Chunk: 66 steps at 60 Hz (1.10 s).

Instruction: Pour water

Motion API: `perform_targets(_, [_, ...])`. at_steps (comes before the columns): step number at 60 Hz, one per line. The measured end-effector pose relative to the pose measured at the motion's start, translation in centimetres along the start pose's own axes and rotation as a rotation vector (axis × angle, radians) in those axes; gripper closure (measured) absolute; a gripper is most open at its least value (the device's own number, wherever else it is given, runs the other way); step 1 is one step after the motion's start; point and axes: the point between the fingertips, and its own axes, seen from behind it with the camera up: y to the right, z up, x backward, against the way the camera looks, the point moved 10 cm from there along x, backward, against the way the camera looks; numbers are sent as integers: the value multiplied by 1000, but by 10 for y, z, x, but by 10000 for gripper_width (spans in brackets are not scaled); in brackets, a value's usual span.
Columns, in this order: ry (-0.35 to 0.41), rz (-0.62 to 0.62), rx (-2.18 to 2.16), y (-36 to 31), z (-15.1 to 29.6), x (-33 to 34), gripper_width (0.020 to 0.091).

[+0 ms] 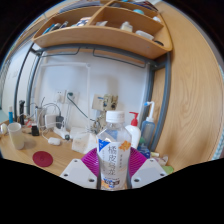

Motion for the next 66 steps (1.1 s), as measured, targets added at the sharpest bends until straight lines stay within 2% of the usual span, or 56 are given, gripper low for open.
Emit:
perform_targets(14, [40, -16, 519, -70, 41, 7, 759])
perform_targets(32, [226, 6, 1290, -195, 84, 3, 758])
perform_targets(50, [374, -57, 1937, -262, 100, -1, 760])
perform_targets(59, [402, -76, 2123, -280, 93, -2, 759])
perform_targets(66, [385, -68, 2176, -284, 87, -3, 759])
